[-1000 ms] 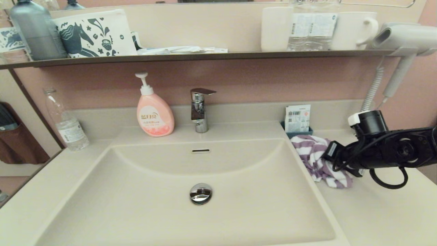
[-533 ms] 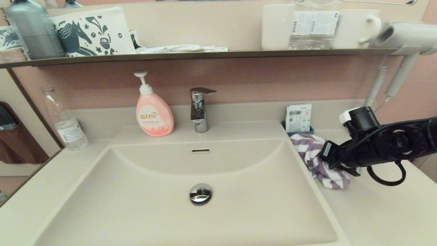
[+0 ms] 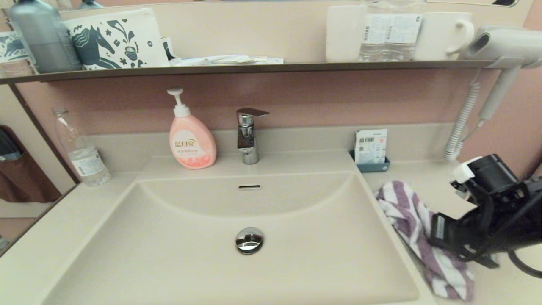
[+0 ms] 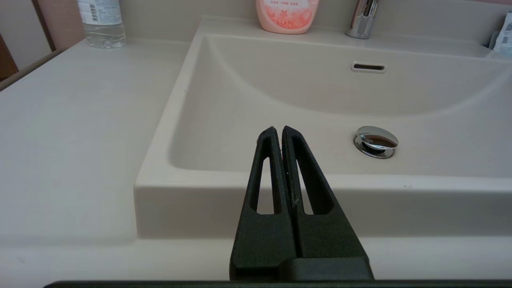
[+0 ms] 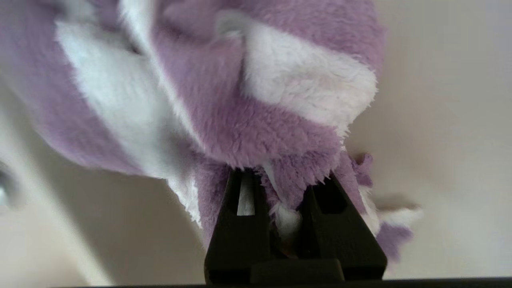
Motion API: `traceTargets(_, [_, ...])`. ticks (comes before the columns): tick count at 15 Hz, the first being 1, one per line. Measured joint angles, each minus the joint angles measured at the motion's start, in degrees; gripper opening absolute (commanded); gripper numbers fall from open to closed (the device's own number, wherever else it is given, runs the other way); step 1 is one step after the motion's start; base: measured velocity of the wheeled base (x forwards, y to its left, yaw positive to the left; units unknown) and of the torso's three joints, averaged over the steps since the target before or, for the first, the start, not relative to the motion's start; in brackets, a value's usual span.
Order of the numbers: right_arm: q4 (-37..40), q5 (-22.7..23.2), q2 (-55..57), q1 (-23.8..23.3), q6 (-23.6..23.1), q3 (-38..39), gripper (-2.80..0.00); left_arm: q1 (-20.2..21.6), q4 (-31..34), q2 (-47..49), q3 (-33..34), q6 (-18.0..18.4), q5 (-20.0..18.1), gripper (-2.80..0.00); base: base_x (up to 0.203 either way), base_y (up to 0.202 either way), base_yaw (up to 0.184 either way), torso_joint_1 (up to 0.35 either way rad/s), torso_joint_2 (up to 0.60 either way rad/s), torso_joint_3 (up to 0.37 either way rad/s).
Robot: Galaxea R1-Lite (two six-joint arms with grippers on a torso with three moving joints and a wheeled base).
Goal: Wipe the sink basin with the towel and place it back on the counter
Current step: Wipe the sink
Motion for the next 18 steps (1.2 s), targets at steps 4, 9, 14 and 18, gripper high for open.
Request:
traceTargets(4, [16.1, 0.0, -12.0, -3.6, -2.9, -7.2, -2.8, 0.0, 0.0, 0.0, 0.0, 0.0, 0.0, -2.8, 0.0, 0.0, 0.0, 0.0, 0.0, 0.0])
traceTargets(9, [21.3, 0.1, -20.7, -8.8, -3.2, -21.9, -2.8, 0.0, 0.0, 0.0, 0.0, 0.0, 0.0, -2.8, 0.0, 0.0, 0.0, 0.0, 0.0, 0.0])
traceTargets(14, [21.4, -0.1, -22.5, -18.9, -3.4, -29.4, -2.8, 0.0, 0.0, 0.0, 0.0, 0.0, 0.0, -2.8, 0.0, 0.0, 0.0, 0.0, 0.0, 0.0])
traceTargets(18, [22.5, -4.6, -17.1, -22.7, -1.9, -35.6, -2.8, 0.0, 0.0, 0.0, 0.0, 0.0, 0.0, -2.8, 0.0, 0.0, 0.0, 0.0, 0.0, 0.0])
